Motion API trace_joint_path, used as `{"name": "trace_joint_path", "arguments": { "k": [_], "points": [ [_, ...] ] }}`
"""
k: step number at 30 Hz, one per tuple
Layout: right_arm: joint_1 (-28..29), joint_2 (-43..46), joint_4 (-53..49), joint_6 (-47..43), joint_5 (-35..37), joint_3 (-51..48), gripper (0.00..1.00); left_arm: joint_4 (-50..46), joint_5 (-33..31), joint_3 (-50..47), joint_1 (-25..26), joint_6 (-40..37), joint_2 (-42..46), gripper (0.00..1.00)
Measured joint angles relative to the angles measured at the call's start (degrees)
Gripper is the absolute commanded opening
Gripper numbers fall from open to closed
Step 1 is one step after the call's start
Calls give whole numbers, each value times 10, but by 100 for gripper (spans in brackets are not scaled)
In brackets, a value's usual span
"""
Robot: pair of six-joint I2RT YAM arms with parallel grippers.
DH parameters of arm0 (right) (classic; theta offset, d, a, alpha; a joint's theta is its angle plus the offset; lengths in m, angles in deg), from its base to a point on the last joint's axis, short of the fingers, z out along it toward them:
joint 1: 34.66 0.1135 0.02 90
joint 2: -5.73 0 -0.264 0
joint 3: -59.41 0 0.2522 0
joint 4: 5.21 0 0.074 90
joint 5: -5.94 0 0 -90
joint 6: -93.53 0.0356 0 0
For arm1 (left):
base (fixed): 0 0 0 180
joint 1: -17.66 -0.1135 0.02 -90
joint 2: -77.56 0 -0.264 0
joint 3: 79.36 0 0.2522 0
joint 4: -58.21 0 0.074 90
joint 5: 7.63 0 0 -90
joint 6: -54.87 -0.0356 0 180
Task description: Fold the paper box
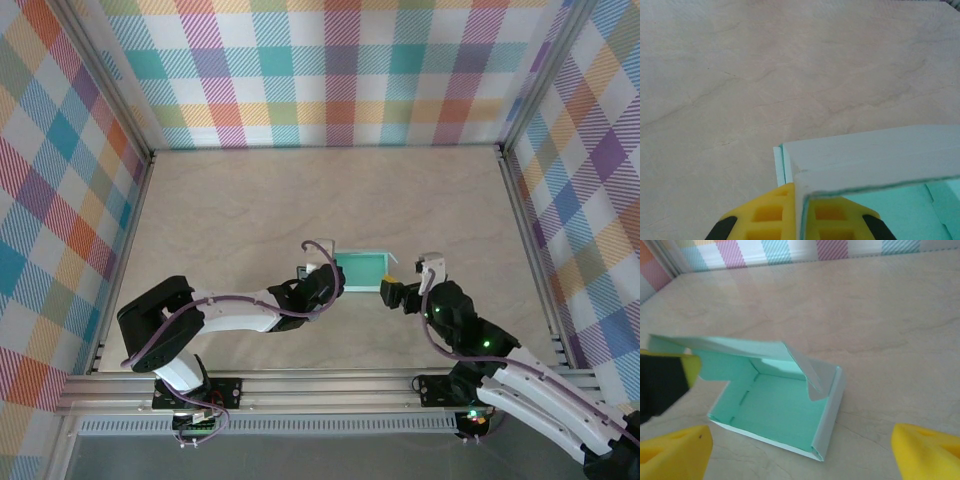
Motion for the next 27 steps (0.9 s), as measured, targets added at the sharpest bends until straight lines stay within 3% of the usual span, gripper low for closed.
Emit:
{"name": "trace_joint_path", "arguments": {
  "k": [3, 6, 14, 20, 27],
  "points": [
    [-6, -8, -28, 5, -16, 52, 95, 0, 0, 2, 0, -2, -2, 0],
    [-26, -50, -51, 26, -36, 110, 92, 0, 0, 2, 0, -2, -2, 0],
    [-127, -289, -115, 95, -120, 291, 87, -2, -1, 10, 1, -2, -11, 1],
    [-139, -393, -130, 107, -145, 305, 87, -12, 0, 21, 7, -2, -17, 8],
    [-143, -423, -128, 117, -149, 305, 86, -38, 1, 26, 8, -8, -17, 24]
  ]
}}
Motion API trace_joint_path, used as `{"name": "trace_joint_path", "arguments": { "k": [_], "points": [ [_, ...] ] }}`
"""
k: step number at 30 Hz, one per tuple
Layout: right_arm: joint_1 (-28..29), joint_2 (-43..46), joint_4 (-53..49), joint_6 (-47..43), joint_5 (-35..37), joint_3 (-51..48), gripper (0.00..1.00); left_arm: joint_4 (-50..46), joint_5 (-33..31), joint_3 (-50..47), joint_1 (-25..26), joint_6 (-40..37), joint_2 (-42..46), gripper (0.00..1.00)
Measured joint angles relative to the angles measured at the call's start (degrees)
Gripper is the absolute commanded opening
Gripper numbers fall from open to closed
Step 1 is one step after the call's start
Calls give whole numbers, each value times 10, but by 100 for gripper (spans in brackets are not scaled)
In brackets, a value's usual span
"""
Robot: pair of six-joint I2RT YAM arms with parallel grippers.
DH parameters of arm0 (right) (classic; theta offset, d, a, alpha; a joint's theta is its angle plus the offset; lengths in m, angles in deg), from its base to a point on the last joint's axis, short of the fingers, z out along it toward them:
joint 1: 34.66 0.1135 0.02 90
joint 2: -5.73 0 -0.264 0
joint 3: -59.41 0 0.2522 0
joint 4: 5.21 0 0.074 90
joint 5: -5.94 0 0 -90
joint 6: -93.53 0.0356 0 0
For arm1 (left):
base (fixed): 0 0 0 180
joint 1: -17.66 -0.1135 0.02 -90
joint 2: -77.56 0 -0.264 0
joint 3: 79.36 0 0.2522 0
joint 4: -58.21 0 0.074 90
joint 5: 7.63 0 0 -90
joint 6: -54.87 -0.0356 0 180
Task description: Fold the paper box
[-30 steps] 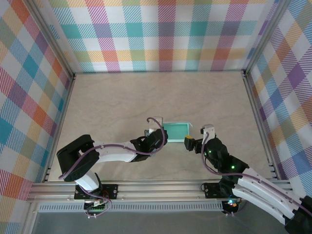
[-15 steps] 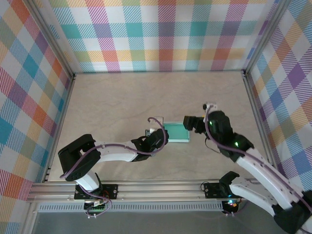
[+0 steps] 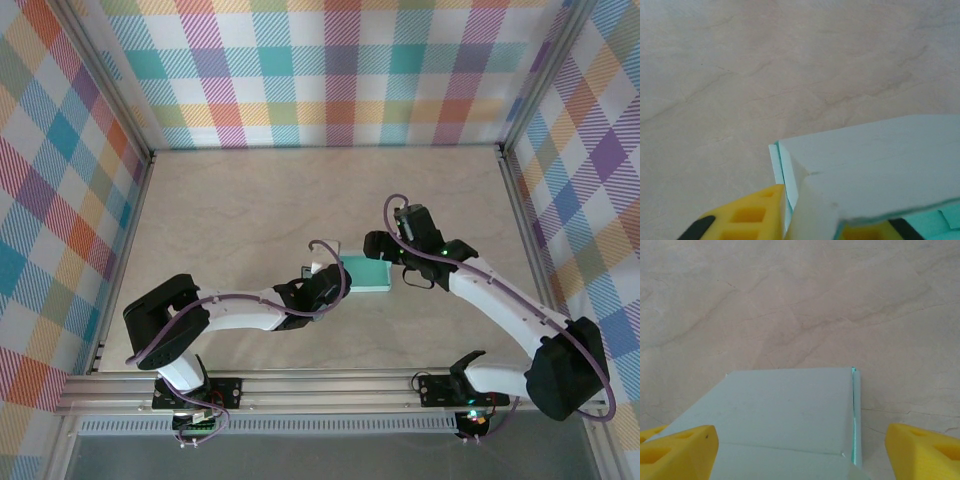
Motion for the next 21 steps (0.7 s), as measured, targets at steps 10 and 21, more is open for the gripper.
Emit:
{"name": "trace_joint_path", "arguments": {
  "k": [10, 21],
  "points": [
    [0, -12, 26, 21, -2, -28, 84, -43, -2, 7, 18, -25, -2, 47],
    [0, -19, 45, 30, -6, -36, 84, -45, 23, -75, 28, -68, 108, 99]
  ]
}}
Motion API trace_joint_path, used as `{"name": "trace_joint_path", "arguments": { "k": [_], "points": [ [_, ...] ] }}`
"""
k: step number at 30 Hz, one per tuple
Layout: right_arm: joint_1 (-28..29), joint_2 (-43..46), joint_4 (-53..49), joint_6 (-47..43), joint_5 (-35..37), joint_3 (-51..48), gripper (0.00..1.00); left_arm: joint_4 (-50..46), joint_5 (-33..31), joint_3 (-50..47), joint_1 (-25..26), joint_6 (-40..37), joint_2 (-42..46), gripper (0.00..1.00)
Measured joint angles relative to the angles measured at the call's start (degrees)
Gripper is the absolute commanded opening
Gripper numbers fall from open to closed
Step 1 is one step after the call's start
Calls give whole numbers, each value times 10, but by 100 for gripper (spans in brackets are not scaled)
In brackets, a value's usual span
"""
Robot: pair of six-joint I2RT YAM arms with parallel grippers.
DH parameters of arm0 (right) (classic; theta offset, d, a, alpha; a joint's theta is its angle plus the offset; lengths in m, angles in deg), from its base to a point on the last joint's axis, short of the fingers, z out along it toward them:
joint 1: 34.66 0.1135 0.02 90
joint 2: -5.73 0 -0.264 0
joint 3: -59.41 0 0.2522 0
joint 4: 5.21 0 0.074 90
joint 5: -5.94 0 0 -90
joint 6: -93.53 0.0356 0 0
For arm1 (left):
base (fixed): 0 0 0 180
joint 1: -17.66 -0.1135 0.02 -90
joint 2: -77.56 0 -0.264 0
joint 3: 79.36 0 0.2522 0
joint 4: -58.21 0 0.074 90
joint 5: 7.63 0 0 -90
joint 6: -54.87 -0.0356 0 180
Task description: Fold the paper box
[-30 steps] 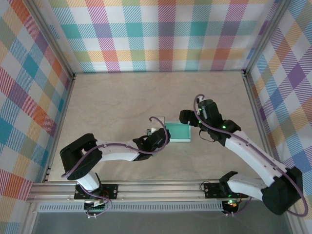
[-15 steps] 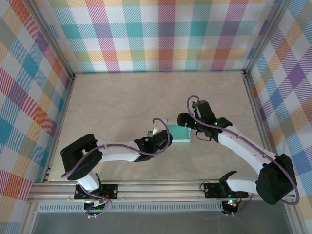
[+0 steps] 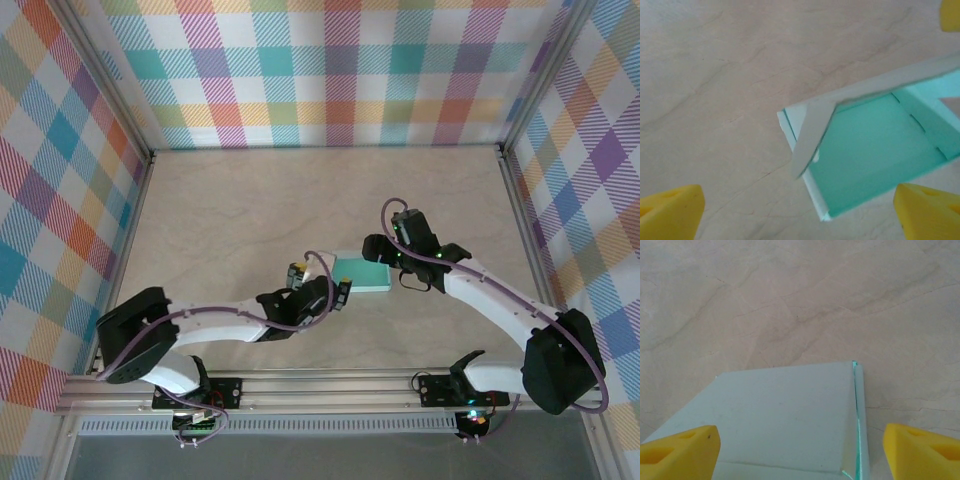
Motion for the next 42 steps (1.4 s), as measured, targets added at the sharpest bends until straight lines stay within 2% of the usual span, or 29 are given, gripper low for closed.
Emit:
{"name": "trace_joint_path", "arguments": {
  "k": [8, 12, 16, 22, 26, 33, 42],
  "points": [
    [0, -6, 4, 0, 0, -8, 84, 6, 3, -92, 23, -61, 152, 100],
    [0, -8, 5, 0, 0, -18, 84, -22, -12, -78, 23, -71, 223, 100],
    [0, -13, 7, 0, 0, -35, 84, -70, -10, -24, 0, -50, 235, 100],
    [0, -14, 10, 0, -2, -57, 84, -143, 41, 52, -91, 51, 192, 100],
    [0, -14, 18, -1, -5, -70, 82, -183, 103, 94, -126, 109, 118, 94],
    [0, -26, 31, -13, -9, -83, 79, -204, 219, 134, -147, 176, -1, 77],
    [0, -71, 43, -18, -9, -84, 72, -185, 289, 134, -153, 204, -78, 58]
  ]
}}
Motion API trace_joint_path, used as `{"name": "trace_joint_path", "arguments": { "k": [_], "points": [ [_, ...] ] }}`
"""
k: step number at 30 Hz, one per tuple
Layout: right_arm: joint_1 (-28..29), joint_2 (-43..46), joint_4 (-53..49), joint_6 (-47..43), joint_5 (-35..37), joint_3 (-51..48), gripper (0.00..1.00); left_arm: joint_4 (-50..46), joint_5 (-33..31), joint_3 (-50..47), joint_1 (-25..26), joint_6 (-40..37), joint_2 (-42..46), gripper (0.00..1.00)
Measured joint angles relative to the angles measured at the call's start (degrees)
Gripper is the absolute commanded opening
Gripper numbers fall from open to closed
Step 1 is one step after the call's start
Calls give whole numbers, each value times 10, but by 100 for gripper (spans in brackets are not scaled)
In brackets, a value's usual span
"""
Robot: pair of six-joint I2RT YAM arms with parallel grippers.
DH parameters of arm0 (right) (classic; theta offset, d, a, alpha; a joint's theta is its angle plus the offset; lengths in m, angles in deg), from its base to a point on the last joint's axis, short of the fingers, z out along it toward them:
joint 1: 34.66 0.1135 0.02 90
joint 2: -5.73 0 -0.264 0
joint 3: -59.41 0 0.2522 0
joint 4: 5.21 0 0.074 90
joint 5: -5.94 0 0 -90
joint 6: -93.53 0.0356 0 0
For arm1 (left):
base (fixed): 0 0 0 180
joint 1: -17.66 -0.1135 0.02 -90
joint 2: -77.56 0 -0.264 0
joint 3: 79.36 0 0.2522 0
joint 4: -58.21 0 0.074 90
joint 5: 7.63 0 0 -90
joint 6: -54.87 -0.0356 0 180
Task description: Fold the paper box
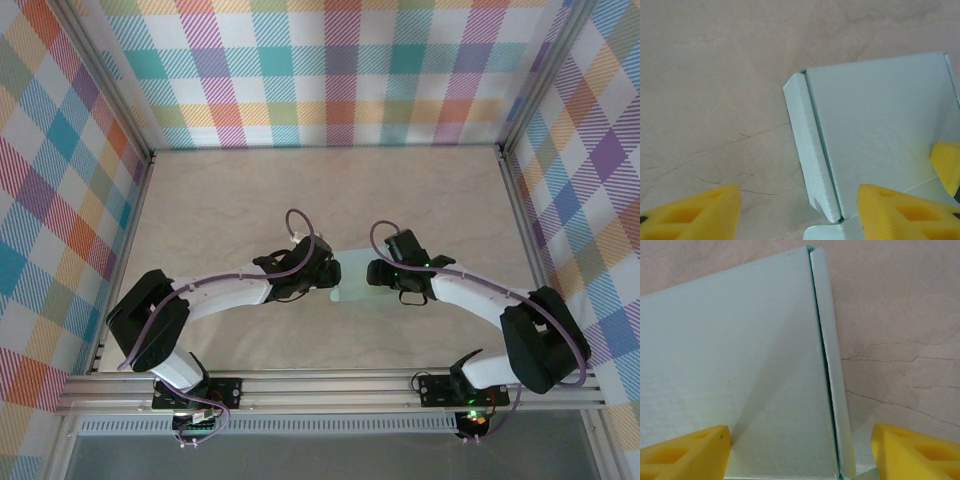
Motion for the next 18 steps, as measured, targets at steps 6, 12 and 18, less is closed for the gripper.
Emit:
{"name": "trace_joint_path", "arguments": {
  "k": [6, 12, 18],
  "points": [
    [0, -7, 13, 0, -2, 0, 70, 21, 26, 0, 0, 9, -37, 40],
    [0, -7, 14, -2, -2, 0, 70, 38, 30, -12, -1, 11, -44, 39],
    [-3, 3, 17, -2, -15, -7, 80, 52, 31, -19, -1, 11, -44, 38]
  ]
}}
